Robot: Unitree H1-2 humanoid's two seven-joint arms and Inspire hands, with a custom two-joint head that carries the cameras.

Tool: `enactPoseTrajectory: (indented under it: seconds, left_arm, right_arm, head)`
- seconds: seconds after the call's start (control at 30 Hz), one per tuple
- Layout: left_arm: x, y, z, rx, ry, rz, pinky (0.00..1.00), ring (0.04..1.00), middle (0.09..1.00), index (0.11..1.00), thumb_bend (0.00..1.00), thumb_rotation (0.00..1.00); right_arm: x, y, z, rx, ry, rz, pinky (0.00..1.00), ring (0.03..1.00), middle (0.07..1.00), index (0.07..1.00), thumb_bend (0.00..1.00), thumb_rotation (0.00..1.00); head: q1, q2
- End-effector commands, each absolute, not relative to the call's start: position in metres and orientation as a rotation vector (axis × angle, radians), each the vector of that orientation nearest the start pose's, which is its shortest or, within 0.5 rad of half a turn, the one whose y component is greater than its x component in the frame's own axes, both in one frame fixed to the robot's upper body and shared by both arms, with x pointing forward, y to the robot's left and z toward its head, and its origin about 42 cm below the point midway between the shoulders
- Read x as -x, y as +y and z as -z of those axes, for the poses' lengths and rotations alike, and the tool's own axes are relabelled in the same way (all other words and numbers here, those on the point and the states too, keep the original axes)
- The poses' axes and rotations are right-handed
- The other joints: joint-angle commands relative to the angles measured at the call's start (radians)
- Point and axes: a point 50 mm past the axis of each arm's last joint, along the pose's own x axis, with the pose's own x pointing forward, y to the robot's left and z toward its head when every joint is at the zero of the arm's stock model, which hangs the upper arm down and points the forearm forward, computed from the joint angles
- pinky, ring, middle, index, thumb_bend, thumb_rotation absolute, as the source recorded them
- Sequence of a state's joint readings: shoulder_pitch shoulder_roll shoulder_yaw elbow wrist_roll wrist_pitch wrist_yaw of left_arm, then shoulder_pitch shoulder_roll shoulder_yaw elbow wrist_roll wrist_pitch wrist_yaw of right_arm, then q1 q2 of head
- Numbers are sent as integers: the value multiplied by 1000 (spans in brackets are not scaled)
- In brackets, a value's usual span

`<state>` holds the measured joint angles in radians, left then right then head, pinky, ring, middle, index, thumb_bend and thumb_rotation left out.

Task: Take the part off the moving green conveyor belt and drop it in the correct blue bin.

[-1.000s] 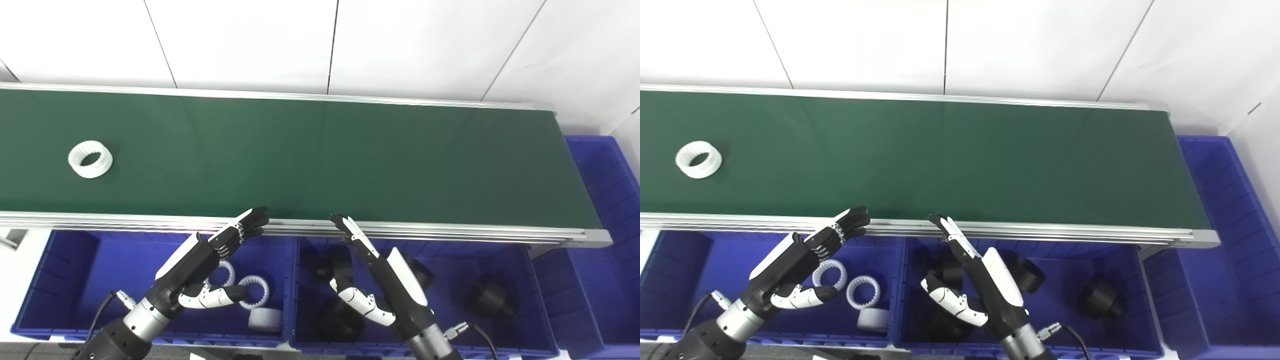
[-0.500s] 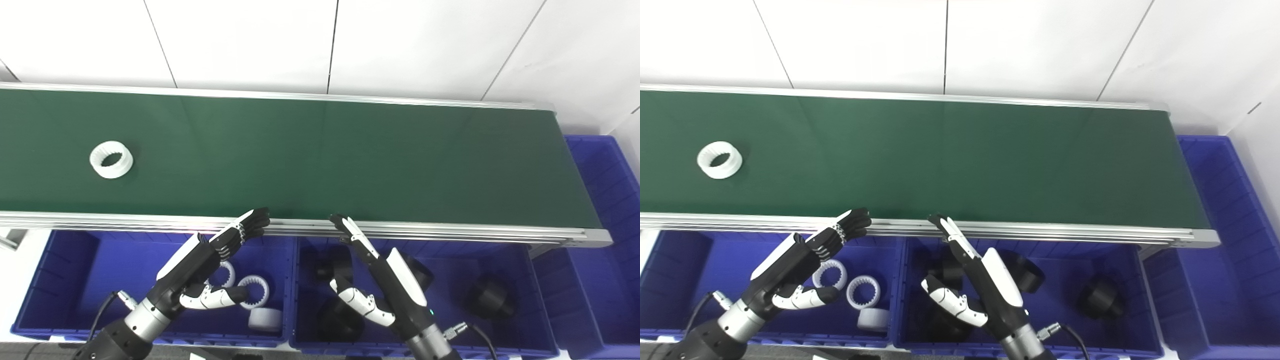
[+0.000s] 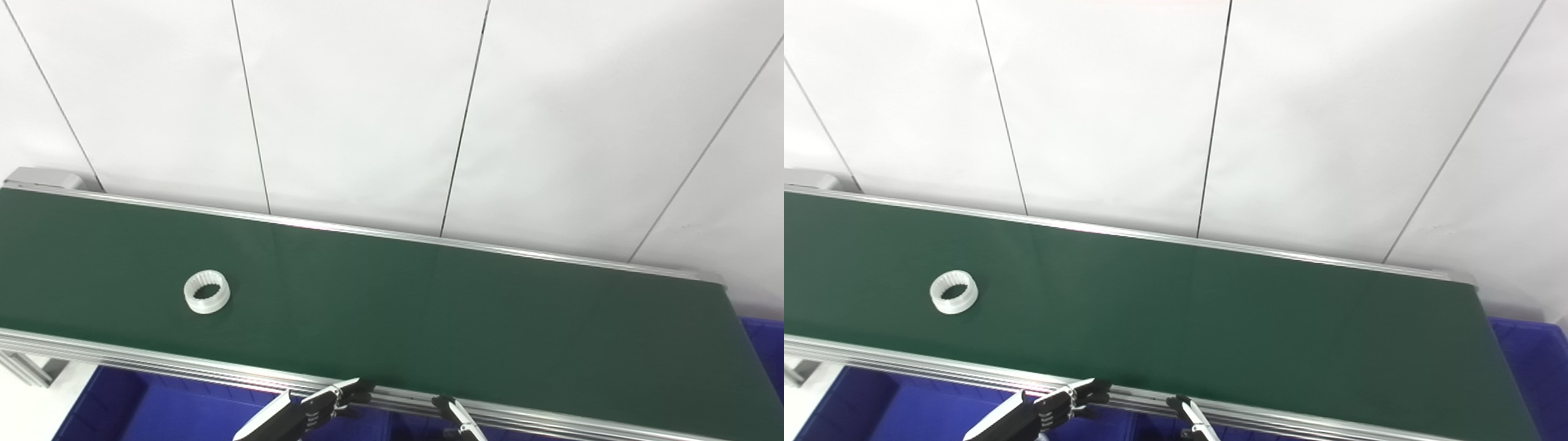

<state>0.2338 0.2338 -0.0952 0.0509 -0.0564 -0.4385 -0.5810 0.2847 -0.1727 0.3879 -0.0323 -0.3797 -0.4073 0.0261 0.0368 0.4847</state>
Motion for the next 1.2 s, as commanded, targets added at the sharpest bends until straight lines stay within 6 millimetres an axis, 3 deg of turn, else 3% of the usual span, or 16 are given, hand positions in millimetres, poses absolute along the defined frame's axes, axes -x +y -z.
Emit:
enactPoseTrajectory:
  seconds: [0.0,0.13,0.27,0.4,0.57,0.83,0.87,1.0,1.17]
  left_arm:
    - [-186,251,-67,-200,-164,656,827,905,934,906,536,512]
    - [-185,252,-75,-252,-183,639,827,902,930,906,541,497]
    - [-190,254,-95,-373,-248,625,794,878,918,904,556,367]
    - [-210,265,-136,-540,-386,637,819,891,922,909,560,311]
    - [-242,281,-178,-715,-519,609,834,892,913,916,586,315]
    - [-285,296,-233,-984,-612,550,824,861,875,887,738,231]
    - [-289,297,-239,-1004,-614,546,769,829,862,880,770,188]
    - [-314,303,-260,-1064,-606,530,742,815,855,870,828,135]
    - [-344,308,-273,-1146,-565,523,750,831,863,872,838,143]
  right_arm:
    - [-158,-160,-69,369,-269,-491,811,918,967,933,360,790]
    - [-156,-159,-70,367,-271,-493,811,919,968,936,354,778]
    - [-157,-160,-72,372,-275,-490,820,923,970,938,366,802]
    - [-159,-162,-72,379,-273,-496,847,937,976,948,369,827]
    - [-162,-158,-72,367,-277,-504,853,940,980,952,362,832]
    - [-163,-158,-73,374,-285,-507,851,941,979,953,343,815]
    - [-163,-158,-73,375,-286,-507,852,941,980,954,344,819]
    - [-163,-158,-74,370,-291,-506,852,940,981,955,334,806]
    - [-163,-159,-77,370,-294,-506,857,941,982,957,336,812]
  head:
    - [-3,11]
    - [-10,25]
    - [-3,44]
    - [14,48]
    - [13,51]
    - [18,57]
    - [18,57]
    - [14,64]
    - [14,67]
